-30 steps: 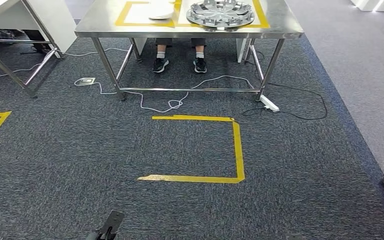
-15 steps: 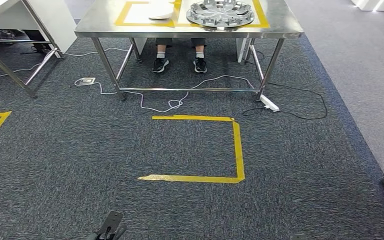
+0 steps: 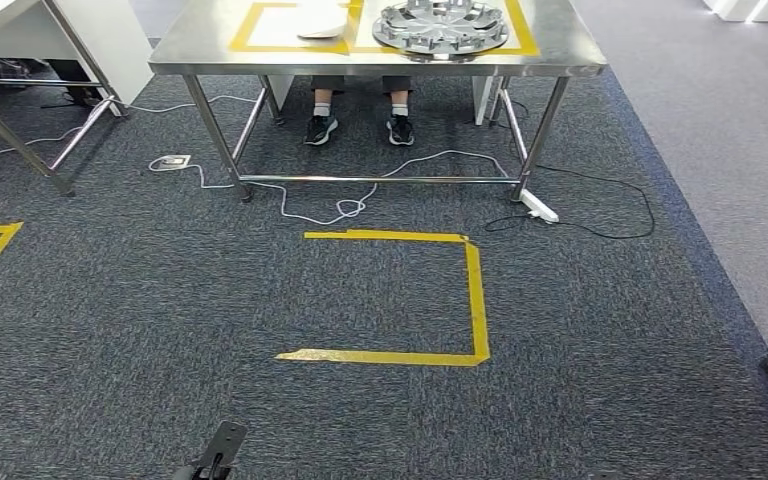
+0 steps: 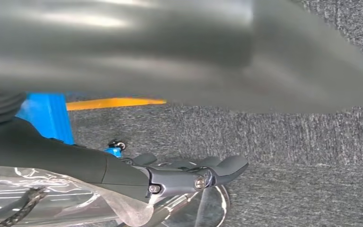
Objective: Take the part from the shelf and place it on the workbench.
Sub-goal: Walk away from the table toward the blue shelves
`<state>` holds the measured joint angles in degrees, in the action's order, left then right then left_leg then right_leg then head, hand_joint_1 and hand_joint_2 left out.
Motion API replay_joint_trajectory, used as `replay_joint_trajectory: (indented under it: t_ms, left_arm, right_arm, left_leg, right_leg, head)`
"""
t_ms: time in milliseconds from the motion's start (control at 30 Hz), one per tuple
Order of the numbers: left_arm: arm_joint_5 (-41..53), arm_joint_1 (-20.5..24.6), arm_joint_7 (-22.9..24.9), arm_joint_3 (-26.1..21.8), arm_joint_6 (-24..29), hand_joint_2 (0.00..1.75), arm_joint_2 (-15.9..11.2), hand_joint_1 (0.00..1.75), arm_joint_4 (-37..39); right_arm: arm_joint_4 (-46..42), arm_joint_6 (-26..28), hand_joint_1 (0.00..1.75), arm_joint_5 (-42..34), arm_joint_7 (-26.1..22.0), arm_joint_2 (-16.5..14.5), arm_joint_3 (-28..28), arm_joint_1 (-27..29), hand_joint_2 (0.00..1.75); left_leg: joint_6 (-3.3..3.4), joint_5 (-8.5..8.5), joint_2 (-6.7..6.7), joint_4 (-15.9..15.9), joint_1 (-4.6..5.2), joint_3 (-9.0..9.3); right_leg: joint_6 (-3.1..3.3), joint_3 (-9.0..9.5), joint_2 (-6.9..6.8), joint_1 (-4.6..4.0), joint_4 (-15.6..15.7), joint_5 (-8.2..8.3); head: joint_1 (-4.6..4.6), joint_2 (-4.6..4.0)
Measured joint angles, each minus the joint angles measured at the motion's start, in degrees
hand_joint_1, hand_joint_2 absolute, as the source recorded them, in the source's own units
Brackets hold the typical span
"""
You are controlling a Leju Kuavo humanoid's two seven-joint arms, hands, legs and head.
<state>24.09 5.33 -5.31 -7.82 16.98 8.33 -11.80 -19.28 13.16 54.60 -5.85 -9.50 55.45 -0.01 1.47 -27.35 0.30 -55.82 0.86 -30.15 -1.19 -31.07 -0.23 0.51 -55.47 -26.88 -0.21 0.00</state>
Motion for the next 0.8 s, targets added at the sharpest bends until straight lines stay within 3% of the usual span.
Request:
replay_joint_trajectory:
  t_ms: [800]
  left_arm:
    - [-0.38, -0.01, -0.06, -0.01, -0.01, 0.00, 0.00, 0.00, 0.00]
  right_arm:
    - [0.00, -0.02, 0.00, -0.16, -0.10, 0.02, 0.37, -0.01, 0.00]
  left_leg:
    - [0.00, 0.00, 0.00, 0.00, 0.00, -0.04]
  right_leg:
    - [0.00, -0.03, 0.00, 0.00, 0.00, 0.00]
  head:
    - [-0.01, -0.01]
